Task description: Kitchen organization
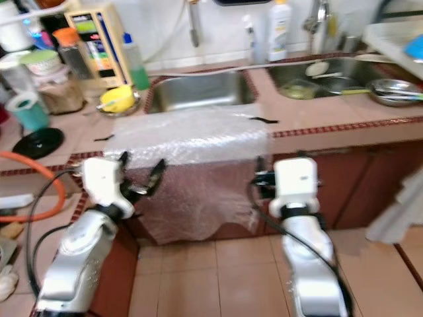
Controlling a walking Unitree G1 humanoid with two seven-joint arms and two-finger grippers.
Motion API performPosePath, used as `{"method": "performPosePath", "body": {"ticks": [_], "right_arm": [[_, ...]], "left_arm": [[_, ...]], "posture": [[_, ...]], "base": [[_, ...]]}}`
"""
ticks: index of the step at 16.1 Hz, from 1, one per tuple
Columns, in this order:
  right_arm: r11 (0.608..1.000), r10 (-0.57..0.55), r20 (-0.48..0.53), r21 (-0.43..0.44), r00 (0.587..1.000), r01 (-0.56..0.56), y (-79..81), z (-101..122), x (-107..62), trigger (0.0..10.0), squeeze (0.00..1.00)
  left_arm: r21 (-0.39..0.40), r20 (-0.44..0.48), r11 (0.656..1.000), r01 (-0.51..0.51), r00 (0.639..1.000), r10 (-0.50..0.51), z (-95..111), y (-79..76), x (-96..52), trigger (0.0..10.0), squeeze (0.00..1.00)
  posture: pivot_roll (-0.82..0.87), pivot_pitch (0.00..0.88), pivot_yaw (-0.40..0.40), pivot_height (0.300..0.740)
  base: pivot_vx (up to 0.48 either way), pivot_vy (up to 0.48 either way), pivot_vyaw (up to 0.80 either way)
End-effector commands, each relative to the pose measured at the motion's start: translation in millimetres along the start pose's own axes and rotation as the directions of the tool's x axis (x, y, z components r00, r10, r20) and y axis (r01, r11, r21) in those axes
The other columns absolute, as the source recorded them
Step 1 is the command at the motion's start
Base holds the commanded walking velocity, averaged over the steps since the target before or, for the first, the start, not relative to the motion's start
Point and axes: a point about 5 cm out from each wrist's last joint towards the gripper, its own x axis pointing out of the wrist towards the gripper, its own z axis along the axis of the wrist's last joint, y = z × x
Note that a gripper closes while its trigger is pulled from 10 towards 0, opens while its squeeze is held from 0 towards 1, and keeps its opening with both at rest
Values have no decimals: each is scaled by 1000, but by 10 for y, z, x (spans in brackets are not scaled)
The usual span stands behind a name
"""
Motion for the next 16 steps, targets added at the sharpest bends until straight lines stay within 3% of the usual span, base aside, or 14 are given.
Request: {"method": "performPosePath", "body": {"ticks": [1,16], "right_arm": [[1000,24,20,16,1000,-24,79,54,3,10000,0],[999,29,16,17,999,-30,94,45,-12,10000,0]], "left_arm": [[24,9,1000,-20,1000,19,45,85,-16,10000,0],[32,-2,999,-30,1000,30,29,106,-22,10000,0]], "posture": [[-52,0,110,740],[-50,0,111,740]], "base": [[379,0,0],[454,0,0]]}}
